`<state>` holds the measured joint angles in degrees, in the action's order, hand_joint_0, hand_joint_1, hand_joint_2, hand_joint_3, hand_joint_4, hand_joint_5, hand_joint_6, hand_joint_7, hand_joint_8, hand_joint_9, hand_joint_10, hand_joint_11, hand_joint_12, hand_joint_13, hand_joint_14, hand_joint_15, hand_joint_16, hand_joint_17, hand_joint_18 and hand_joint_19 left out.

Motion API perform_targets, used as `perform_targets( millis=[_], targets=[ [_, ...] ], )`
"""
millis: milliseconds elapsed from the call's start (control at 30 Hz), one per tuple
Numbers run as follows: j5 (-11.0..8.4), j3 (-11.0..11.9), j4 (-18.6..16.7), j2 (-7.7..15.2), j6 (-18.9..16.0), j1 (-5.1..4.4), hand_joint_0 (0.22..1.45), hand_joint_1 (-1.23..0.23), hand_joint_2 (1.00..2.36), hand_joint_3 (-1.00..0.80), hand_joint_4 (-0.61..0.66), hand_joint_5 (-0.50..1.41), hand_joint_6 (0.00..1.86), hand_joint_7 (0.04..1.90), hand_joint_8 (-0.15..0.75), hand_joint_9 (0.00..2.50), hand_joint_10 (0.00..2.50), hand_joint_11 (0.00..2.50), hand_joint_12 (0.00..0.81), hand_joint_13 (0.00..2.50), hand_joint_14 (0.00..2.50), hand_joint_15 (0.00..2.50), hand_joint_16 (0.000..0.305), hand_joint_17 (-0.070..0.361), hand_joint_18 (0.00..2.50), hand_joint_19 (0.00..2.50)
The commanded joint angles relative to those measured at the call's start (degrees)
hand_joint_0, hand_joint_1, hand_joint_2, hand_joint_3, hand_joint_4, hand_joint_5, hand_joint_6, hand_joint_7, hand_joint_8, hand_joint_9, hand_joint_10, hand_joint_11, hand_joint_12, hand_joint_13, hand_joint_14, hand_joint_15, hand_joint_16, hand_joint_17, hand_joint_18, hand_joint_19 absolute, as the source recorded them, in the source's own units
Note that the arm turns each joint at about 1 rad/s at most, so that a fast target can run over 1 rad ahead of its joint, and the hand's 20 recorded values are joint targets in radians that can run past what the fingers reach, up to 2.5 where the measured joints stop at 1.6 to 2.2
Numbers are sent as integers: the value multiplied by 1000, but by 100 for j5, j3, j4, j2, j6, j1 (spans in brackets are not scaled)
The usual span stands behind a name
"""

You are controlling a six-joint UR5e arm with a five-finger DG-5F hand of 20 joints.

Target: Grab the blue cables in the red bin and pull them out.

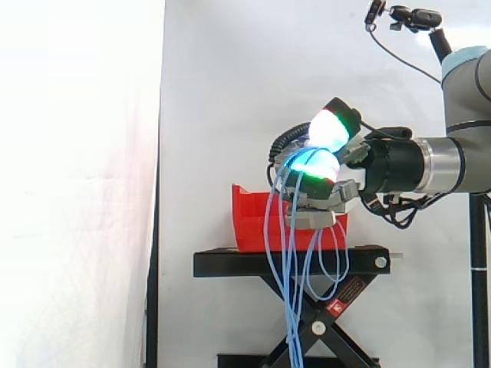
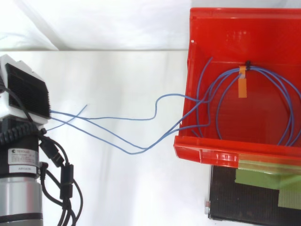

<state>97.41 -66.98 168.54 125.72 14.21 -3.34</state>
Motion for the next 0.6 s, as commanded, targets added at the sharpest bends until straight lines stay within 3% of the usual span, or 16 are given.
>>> perform_targets(
  millis=[0, 567],
  targets=[
    [-2, 1, -14, -4, 7, 0, 788, -977, 1000, -1000, 294, 1070, 43, 897, 263, 1309, 31, 812, 304, 1584, 425, 1554, 41, 92, 1124, 1248],
    [-2, 1, -32, 5, -2, 27, 799, -1005, 1000, -1000, 303, 1010, 150, 821, 263, 1283, 30, 820, 307, 1562, 452, 1541, 40, 90, 1100, 1236]
  ],
)
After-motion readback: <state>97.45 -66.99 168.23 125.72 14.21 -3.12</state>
